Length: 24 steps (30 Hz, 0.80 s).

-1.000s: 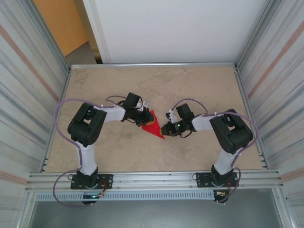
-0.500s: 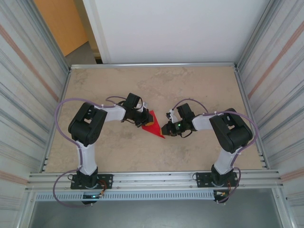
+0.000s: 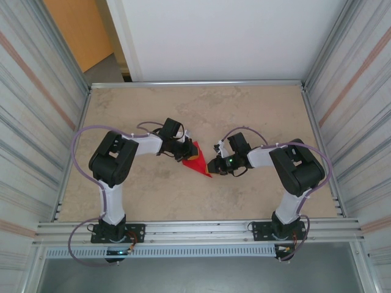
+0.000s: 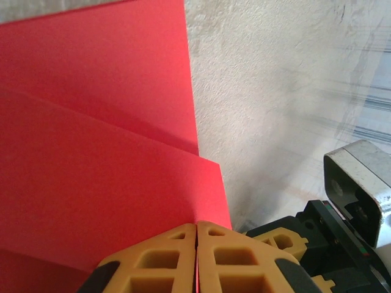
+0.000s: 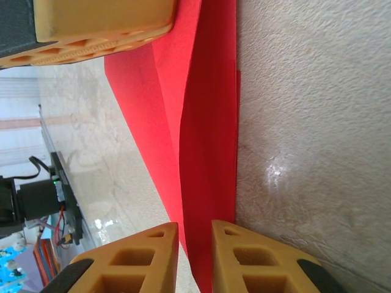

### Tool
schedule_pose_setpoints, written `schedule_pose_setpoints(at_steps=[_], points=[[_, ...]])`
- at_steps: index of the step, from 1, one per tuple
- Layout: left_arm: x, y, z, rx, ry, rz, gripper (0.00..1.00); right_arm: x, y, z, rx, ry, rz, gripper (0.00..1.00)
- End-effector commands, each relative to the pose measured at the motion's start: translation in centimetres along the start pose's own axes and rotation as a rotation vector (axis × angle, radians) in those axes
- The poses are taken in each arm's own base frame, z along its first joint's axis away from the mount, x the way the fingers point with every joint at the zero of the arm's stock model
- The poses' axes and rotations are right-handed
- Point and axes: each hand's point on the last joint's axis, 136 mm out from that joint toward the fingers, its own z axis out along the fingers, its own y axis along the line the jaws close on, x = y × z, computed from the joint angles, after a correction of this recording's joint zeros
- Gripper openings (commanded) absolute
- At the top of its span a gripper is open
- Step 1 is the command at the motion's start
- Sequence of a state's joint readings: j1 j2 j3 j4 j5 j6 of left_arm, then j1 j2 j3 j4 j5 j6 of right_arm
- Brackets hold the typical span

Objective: Fold a paper plane with a square sheet of paper (pick it up from the middle)
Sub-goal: Fourth fold the wing at the center of the table.

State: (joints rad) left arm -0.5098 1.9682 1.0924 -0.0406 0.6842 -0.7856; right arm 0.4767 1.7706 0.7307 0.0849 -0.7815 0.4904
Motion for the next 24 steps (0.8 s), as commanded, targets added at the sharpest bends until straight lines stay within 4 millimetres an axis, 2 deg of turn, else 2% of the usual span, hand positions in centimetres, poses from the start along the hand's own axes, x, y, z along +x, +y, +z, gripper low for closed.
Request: schedule_pose_setpoints(at_steps=[1,7,16,24], points=[[-0.4,0.3,-0.1,-0.006,0.005,0.004,0.08,-0.4,-0.4,-0.9,0.036,-0.033,0.031,0.24],[-0.4,0.6,-0.1,-0.013,0.004,-0.001,0.08,-1.0,0.7,-1.7,0.023,-0.051,0.019,0.24],[-0.3,0.6,-0.1,-0.011,0.007,-0.003,0.08,0.3,0.8,-0.7,-0.002,0.023,0.007,0.23],[-0.4,0.5,-0.1,-0.007,0.010,-0.001,0.09,0.5,0.6,0.1,0.008,0.051,-0.003,0.21]])
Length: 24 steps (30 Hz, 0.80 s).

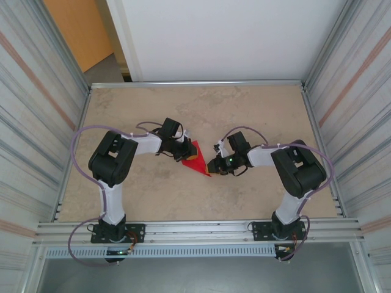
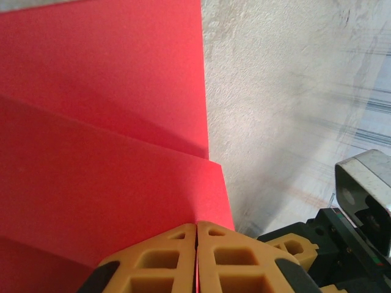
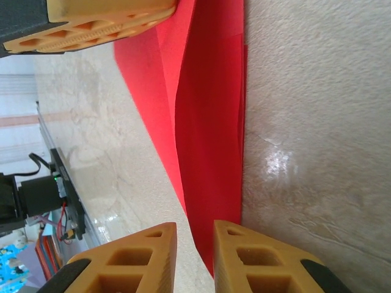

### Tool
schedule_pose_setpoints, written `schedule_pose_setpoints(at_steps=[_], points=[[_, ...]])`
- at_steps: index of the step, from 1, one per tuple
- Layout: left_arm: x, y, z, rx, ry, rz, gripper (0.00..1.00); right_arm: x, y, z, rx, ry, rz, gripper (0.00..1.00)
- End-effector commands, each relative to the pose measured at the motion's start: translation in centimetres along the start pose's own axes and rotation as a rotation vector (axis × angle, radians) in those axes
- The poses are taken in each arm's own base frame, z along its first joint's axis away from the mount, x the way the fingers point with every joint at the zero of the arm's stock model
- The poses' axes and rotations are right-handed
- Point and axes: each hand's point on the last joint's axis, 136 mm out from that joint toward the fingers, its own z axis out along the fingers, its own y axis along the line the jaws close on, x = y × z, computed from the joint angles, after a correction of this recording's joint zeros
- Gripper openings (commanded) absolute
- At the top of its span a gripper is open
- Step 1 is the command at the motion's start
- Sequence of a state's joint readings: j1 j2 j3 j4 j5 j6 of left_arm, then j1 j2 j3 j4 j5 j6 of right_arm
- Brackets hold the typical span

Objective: Fold a paper plane with a square sheet of paper (pick it up from the middle)
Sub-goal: Fourth fold the wing at the center of the table.

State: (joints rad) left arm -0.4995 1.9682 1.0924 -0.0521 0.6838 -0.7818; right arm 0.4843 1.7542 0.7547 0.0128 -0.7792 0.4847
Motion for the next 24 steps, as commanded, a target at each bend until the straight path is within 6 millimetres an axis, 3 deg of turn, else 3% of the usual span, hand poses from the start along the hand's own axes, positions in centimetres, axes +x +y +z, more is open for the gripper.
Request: schedule_pose_setpoints(at_steps=[1,11,24], points=[[-0.2,0.1,0.2,-0.001,0.011,0.009,0.08,0.2,0.0,0.3,0.002,0.025,-0.013,0.20],[-0.2,0.5,0.2,-0.012,0.011,0.003,0.09,1.0,-1.4,1.0,0.021,0.057,0.015,0.12],[-0.6,0.1,0.3,0.002,0.011,0.024,0.09,1.2,-2.1,1.1,0.043,0.063,0.036,0.13]])
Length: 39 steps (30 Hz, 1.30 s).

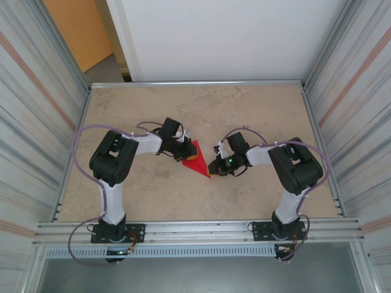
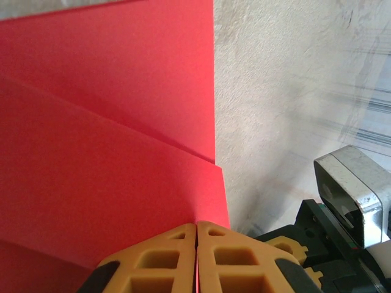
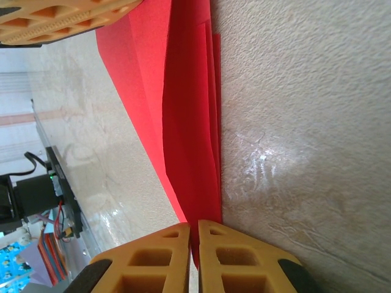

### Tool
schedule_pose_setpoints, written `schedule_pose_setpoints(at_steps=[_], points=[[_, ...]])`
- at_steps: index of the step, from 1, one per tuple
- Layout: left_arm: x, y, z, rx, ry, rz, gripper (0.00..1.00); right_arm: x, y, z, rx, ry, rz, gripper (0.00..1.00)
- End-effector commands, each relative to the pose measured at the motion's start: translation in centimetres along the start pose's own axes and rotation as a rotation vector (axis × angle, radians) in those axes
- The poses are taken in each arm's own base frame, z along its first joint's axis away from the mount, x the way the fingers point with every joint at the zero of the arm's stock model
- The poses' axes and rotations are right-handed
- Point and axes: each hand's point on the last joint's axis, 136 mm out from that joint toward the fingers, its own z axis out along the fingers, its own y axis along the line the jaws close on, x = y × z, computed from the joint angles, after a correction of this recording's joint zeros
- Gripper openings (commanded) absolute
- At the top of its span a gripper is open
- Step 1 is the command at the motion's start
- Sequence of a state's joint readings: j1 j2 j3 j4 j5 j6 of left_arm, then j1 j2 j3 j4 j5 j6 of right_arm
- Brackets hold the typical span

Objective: Fold a paper plane with a square sheet of paper (pick it up from the middle)
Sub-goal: Fourth fold the wing at the center of the table.

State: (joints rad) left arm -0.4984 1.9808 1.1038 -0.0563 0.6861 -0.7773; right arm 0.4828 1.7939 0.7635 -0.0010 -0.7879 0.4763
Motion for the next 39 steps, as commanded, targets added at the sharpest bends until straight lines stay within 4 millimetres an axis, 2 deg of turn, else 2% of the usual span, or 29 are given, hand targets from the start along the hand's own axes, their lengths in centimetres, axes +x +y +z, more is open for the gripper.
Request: schedule_pose_setpoints(at_steps=[1,16,24,31,35,39], points=[[-0.4,-0.1,0.1,0.005,0.010,0.024,0.09,0.7,-1.2,0.5,0.036,0.032,0.013,0.12],[-0.3,1.2,0.3,-0.035,0.013,-0.001,0.08,0.7,-1.4,0.4,0.046,0.028,0.022,0.13],[-0.7,0.7,0.6,-0.017,0.025,0.024,0.09,0.6,-1.4,0.3,0.051,0.026,0.026,0.13],[-0.5,1.2,0.8,-0.032,0.036,0.018,0.09,0.7,-1.6,0.2,0.058,0.024,0.031,0.14],[-0.5,1.7,1.0,-0.045,0.043,0.008,0.09,0.5,-1.2,-0.2,0.060,0.010,0.027,0.18],[-0.3,2.3,1.1,-0.062,0.053,-0.002,0.09,-0.4,-0.2,-1.5,0.058,-0.044,0.016,0.27]])
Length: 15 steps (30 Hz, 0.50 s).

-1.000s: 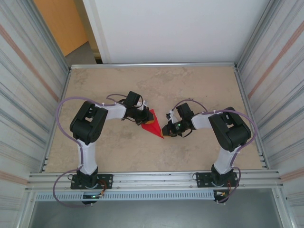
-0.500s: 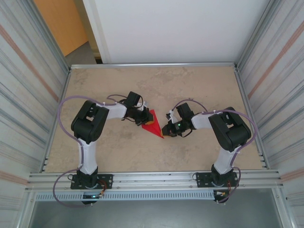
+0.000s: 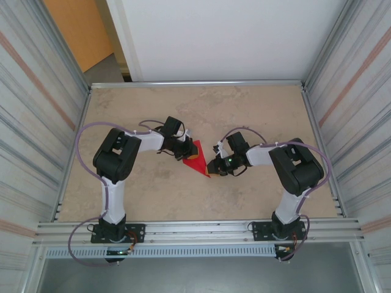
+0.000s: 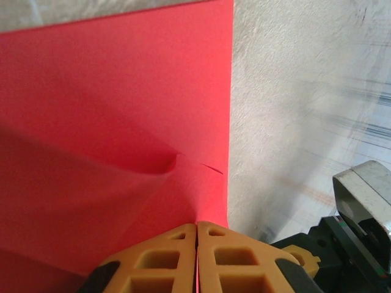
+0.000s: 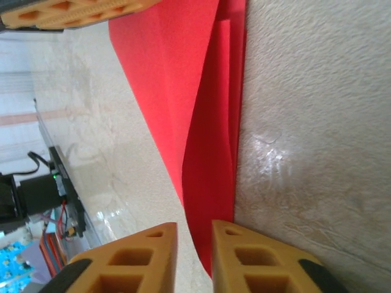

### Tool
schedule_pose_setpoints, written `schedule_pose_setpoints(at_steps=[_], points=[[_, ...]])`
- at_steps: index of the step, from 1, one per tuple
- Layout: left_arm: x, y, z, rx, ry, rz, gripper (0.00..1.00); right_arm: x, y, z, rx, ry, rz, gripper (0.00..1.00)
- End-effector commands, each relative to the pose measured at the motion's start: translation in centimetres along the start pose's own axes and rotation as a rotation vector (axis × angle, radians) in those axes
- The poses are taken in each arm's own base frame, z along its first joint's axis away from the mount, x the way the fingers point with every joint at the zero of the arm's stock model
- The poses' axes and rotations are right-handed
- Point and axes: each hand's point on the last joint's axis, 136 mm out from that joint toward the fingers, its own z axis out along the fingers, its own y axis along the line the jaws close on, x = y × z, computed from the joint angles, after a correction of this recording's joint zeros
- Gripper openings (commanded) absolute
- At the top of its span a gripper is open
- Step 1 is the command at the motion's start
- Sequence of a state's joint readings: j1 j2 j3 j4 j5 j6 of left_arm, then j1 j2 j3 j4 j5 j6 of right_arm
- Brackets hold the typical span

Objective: Fold a paper plane with a square sheet of paper (pick it up from the middle)
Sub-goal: Fourth fold the wing at the center of the table.

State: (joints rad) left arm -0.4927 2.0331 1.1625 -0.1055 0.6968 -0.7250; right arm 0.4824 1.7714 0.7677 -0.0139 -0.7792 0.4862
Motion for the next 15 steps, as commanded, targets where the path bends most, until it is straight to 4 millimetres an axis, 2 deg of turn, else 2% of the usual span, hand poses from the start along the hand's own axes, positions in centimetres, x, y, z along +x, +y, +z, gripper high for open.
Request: schedule_pose_setpoints(at_steps=[1,7,10,15], points=[[0.3,1.8,0.4,-0.047,0.027,-0.024,0.09,-0.5,-0.4,-1.5,0.057,-0.049,0.013,0.29],[0.3,1.6,0.4,-0.042,0.026,-0.020,0.09,-2.1,0.6,-3.3,0.131,-0.127,-0.011,0.42],[0.3,1.5,0.3,-0.039,0.024,-0.020,0.09,-3.0,0.6,-3.1,0.195,-0.135,-0.018,0.47],[0.3,1.4,0.4,-0.031,0.029,-0.020,0.09,-4.3,1.0,-1.4,0.230,-0.128,-0.021,0.47]])
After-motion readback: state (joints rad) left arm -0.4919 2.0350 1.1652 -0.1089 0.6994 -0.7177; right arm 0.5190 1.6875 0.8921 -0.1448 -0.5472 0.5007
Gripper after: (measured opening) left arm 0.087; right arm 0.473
